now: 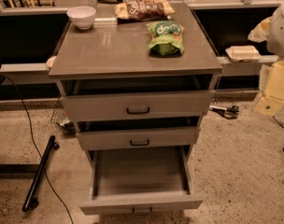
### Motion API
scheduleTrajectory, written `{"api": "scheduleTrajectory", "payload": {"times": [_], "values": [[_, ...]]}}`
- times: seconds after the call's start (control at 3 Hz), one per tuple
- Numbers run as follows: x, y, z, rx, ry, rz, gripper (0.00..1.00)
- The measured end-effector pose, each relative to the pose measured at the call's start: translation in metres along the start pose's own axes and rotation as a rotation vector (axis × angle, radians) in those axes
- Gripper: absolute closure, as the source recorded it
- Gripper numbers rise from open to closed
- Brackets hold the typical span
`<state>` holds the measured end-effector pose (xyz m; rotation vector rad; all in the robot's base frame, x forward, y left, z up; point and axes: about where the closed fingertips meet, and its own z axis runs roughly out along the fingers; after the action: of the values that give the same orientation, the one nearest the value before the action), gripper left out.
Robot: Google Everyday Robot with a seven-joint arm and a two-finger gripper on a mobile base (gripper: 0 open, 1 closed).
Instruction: Place green rice chip bag into bottom drawer
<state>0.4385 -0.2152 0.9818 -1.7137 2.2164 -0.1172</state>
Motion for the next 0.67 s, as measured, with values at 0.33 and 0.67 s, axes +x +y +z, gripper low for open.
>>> {"api": "scheduleTrajectory", "payload": {"times": [0.33, 0.67], "values": [[0.000, 0.000, 0.000, 0.000, 0.000, 0.000, 0.00], [-0.005, -0.022, 0.014, 0.023, -0.064, 0.045, 0.00]]}}
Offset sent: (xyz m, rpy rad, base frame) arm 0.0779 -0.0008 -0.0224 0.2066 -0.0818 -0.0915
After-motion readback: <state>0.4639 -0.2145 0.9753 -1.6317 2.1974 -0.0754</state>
